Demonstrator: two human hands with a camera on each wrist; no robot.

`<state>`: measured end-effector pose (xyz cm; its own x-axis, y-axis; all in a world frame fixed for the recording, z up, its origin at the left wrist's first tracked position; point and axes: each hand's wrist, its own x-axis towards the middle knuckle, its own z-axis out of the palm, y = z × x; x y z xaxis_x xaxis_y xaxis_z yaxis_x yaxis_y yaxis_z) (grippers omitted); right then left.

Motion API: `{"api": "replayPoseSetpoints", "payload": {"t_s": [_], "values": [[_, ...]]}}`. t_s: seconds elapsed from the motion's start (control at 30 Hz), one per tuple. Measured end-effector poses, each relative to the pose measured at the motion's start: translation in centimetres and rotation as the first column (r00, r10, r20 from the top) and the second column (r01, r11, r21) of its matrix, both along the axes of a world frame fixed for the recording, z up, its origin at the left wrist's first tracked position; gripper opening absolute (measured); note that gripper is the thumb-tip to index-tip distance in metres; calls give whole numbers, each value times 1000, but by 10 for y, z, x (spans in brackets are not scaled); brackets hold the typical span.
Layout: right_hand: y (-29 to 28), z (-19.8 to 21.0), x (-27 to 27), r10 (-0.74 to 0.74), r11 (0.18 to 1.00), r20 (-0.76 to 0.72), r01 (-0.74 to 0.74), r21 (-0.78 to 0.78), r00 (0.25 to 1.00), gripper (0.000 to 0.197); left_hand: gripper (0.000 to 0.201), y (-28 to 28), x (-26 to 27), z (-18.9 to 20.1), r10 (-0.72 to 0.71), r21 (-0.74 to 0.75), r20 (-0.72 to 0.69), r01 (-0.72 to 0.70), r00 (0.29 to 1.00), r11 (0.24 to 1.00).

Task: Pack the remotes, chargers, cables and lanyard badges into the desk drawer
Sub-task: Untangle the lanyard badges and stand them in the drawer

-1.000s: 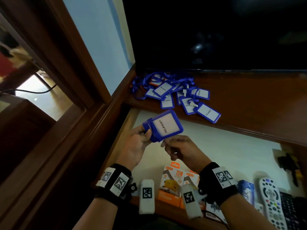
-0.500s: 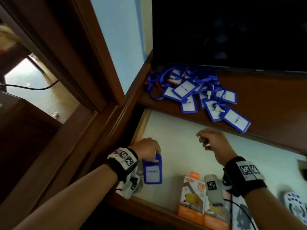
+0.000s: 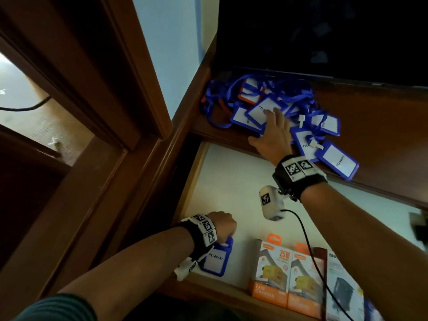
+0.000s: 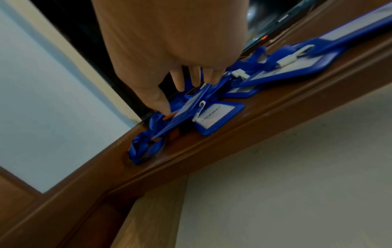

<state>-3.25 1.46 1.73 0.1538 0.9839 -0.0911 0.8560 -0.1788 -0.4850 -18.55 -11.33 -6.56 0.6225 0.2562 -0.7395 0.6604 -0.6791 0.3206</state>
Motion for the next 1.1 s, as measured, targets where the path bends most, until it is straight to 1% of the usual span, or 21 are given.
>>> {"api": "replayPoseSetpoints", "payload": {"t_s": [0.07,0.13,0.2,0.27,0.37,0.4,0.47,0.53,0.6,0.67,0.73,0.87,0.97,1.03,1.1], "values": [[6,-5,-4,4,999,48,-2,-34,999,87,14,-1,1,-2,-28,3,-7,28,1000,1000],[11,-9,-7,-7,999,90,11,-42,996,86,17,-2,0,-6,-54,21,-14,55,998,998],[13,-13,-8,-11,1000,144,15,-27,990,80,21,-6,-1,-11,-50,45,-14,50,999,998],[13,-17,-6,-8,1000,205,3,21,979,70,24,-8,-2,-14,-39,71,-5,39,999,997],[9,-19,-3,2,997,251,-23,80,968,61,21,-11,0,-14,-43,109,4,43,999,993],[9,-19,-1,0,995,239,-23,94,971,59,19,-12,1,-13,-49,120,3,48,999,992],[8,-17,3,0,987,165,-26,157,986,53,17,-13,2,-13,-52,136,-3,52,999,989],[6,-12,8,3,963,70,-22,270,998,43,19,-15,0,-14,-37,152,-5,38,999,988],[2,-3,14,-13,931,-2,13,365,1000,36,26,-16,-1,-15,-12,174,3,12,1000,985],[-3,6,21,-49,917,-57,68,394,997,33,32,-18,-1,-15,19,199,4,-19,1000,980],[-8,15,30,-71,919,-66,91,385,995,31,35,-19,0,-12,52,219,-4,-50,999,974],[-13,19,45,-27,946,-7,28,324,1000,25,26,-18,5,0,161,251,29,-163,987,954],[-16,17,50,72,966,48,-82,246,996,31,27,-11,7,12,283,239,120,-304,952,922],[-17,16,50,114,975,101,-131,182,988,30,27,-5,9,23,365,212,216,-409,906,888],[-13,14,50,148,977,150,-168,135,978,27,26,5,10,38,437,189,352,-520,828,833]]}}
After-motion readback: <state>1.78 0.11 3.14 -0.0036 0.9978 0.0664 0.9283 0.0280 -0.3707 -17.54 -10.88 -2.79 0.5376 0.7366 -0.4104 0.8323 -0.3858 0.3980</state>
